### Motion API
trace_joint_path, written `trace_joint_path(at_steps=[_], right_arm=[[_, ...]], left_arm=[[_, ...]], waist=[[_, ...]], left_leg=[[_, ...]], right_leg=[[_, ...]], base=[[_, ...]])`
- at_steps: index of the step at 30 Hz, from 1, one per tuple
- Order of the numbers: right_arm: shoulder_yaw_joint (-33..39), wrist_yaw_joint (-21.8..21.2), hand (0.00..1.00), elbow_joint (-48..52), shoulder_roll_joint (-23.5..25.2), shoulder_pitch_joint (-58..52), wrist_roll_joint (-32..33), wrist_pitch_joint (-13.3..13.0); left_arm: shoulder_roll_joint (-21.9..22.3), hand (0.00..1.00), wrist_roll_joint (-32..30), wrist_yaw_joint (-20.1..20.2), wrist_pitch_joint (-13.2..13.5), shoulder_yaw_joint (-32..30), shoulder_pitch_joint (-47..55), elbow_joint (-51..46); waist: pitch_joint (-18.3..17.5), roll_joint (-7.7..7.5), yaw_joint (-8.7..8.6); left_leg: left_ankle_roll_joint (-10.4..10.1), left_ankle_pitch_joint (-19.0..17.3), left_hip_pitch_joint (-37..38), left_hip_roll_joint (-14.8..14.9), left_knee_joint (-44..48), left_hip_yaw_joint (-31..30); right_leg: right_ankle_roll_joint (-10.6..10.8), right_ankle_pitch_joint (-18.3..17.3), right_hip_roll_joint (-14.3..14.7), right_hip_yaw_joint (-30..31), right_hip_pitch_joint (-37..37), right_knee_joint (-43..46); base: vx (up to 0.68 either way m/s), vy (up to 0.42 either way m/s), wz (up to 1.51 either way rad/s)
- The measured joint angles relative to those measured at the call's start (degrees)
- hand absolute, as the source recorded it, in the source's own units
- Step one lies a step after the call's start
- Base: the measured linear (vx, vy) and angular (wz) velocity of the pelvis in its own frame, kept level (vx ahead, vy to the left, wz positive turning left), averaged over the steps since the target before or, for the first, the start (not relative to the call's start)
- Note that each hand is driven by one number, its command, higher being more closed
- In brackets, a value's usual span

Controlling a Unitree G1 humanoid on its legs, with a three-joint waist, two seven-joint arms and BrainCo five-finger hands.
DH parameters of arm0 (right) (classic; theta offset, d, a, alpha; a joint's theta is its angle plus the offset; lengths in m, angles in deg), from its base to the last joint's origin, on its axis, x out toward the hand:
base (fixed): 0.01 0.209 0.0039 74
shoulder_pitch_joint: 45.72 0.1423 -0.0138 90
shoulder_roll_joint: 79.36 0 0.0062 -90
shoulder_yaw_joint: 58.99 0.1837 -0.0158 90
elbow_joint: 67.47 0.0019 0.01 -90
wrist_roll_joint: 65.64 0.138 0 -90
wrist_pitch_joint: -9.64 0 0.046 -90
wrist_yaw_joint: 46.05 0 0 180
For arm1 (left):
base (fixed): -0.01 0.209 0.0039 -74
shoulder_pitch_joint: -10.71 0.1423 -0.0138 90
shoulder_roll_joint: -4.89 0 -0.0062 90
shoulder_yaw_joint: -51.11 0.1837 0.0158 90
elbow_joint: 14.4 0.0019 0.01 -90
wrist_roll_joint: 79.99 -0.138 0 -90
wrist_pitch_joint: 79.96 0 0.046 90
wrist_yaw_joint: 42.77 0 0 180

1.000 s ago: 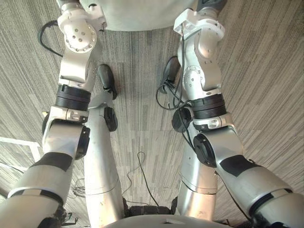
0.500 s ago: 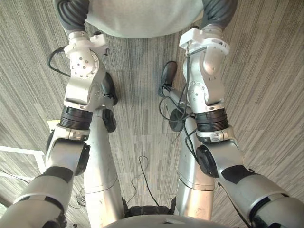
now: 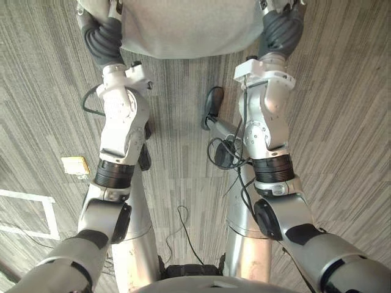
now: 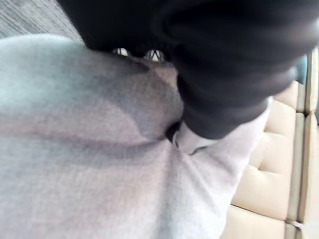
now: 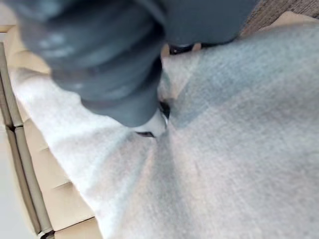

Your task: Pick up cushions and gather them together orderly.

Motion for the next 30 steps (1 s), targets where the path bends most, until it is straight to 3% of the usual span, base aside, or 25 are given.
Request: trace_joint_path(at_steps=[5, 9, 11, 15, 19, 23, 25, 30], right_arm=[[-1.3, 0.0, 1.0, 4.2, 0.9, -5.9, -0.2, 0.0], [-2.8, -0.1, 1.0, 8.5, 2.3, -11.9, -1.0, -0.1], [-4.6, -0.7, 1.0, 11.1, 2.4, -16.9, -2.0, -0.6], [-6.5, -3.8, 1.0, 12.6, 2.4, -22.8, -3.3, -0.7], [-9.0, -5.4, 1.0, 12.6, 2.5, -28.4, -3.3, 1.4], [-10.4, -7.6, 1.0, 12.6, 4.2, -35.5, -3.3, 2.3], [-10.8, -9.1, 1.0, 12.4, 5.4, -39.9, -3.3, 2.6], [-9.8, -11.3, 1.0, 8.3, 5.3, -41.1, -3.6, 2.7]], left_arm=[[3.3, 1.0, 0.7, -0.4, 0.5, 0.0, 5.3, -6.0], [3.4, 1.0, 0.6, -0.4, 0.7, 1.2, 10.2, -12.0], [2.8, 1.0, -0.3, 0.3, 0.9, 1.9, 13.6, -15.3], [0.6, 1.0, -2.5, 2.7, 1.5, 1.8, 17.6, -19.6], [2.0, 1.0, -3.2, 5.3, 1.6, 0.6, 25.6, -21.9], [4.6, 1.0, -1.3, 6.7, 1.6, 0.1, 35.3, -22.1], [5.8, 1.0, -0.3, 7.7, 1.6, 0.2, 41.0, -22.1], [5.8, 1.0, -0.5, 10.6, 1.6, 0.4, 44.7, -21.3]], waist=[[-0.1, -0.13, -0.15], [-2.3, -0.54, -0.62], [-6.0, -0.71, -0.64], [-7.4, -0.98, -0.05], [-8.0, -1.03, 0.83], [-13.2, -1.21, 1.4], [-17.6, -1.38, 1.26], [-21.8, -1.39, -0.06]], left_leg=[[-0.4, 0.2, 10.4, 0.3, -3.1, 0.7], [-0.5, -0.6, 19.9, 0.4, -5.3, 1.6], [-0.4, -1.0, 23.1, 0.4, -7.2, 2.3], [-0.5, -1.0, 32.9, 0.5, -10.5, 3.8], [-0.6, -1.7, 45.0, 0.6, -14.7, 5.9], [-0.8, -1.4, 54.8, 0.8, -21.4, 8.5], [-1.1, -0.4, 61.1, 0.0, -27.2, 9.2], [-1.1, 3.4, 70.4, -1.2, -37.4, 9.7]], right_leg=[[-0.7, 0.3, 0.5, -0.6, 10.1, -3.0], [-0.1, -0.6, 0.9, -0.4, 19.4, -5.5], [0.1, -0.7, 1.1, -0.2, 22.4, -7.5], [0.3, -0.5, 1.5, 0.3, 31.5, -10.9], [0.4, -0.5, 2.1, 1.3, 42.5, -14.8], [1.1, 0.0, 3.0, 2.0, 51.0, -20.8], [1.2, 0.8, 3.4, 2.6, 56.4, -25.3], [1.5, 4.4, 4.1, 2.5, 65.6, -35.1]], base=[[0.03, -0.036, 0.02], [0.03, -0.039, -0.02], [0.03, -0.01, -0.01], [0.09, -0.001, -0.05], [0.08, 0.01, -0.11], [0.14, 0.006, -0.16], [0.18, 0.004, -0.11], [0.16, 0.002, 0.02]])
